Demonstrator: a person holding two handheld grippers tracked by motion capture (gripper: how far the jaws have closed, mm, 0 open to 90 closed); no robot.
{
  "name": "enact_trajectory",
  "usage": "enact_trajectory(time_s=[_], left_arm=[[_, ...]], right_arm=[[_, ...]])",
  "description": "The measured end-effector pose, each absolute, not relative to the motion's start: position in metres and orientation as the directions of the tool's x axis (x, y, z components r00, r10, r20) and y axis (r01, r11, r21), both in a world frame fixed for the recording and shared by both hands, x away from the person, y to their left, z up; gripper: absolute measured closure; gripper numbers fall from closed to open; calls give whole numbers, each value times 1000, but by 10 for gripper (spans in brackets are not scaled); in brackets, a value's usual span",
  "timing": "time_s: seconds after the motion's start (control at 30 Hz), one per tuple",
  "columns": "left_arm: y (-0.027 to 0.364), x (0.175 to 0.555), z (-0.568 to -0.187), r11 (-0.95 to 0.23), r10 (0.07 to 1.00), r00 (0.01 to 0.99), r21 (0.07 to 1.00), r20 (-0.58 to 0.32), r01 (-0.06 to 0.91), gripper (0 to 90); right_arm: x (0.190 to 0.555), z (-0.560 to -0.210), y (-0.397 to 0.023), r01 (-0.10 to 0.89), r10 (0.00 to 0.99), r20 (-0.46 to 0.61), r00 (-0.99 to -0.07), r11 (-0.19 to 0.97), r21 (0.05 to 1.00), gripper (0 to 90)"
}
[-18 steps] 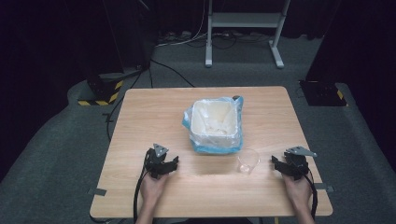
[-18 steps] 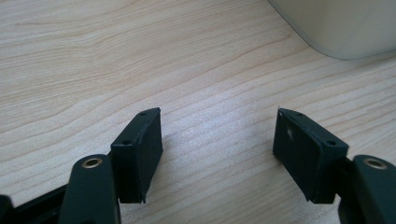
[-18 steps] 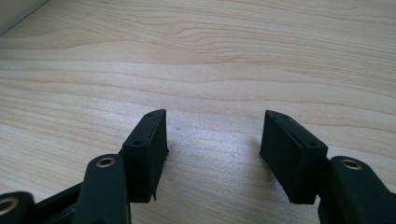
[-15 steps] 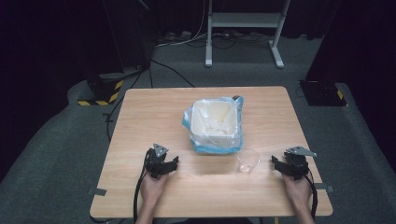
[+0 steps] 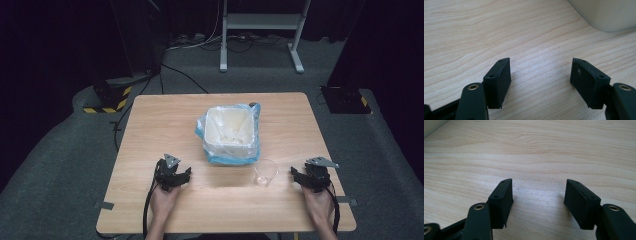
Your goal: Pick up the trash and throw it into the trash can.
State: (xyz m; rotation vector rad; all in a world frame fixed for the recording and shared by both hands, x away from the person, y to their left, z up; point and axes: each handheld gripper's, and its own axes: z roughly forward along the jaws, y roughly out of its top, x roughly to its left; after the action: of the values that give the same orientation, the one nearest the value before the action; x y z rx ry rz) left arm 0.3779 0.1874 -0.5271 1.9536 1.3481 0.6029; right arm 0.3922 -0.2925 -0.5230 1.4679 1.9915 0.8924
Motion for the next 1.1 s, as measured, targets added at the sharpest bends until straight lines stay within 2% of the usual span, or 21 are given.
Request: enact_trajectory(time_s=[0.13,0.3,0.47,1.1], left_arm=[[187,378,-527,-233,934,356,749,-4,620,325],[187,378,-527,-233,934,356,749,-5,620,325],[187,378,-527,-233,934,356,749,-5,620,325],[187,378,-527,-233,934,356,749,-5,620,325]], right_arm=[[392,-523,-292,627,958,-15,-288,201,753,360],[393,-523,-293,624,955,-18,-297,208,753,361],[392,-522,-292,623,954,-18,-299,209,754,432],[382,-514,-292,580,948,20,-318,178,795,435]])
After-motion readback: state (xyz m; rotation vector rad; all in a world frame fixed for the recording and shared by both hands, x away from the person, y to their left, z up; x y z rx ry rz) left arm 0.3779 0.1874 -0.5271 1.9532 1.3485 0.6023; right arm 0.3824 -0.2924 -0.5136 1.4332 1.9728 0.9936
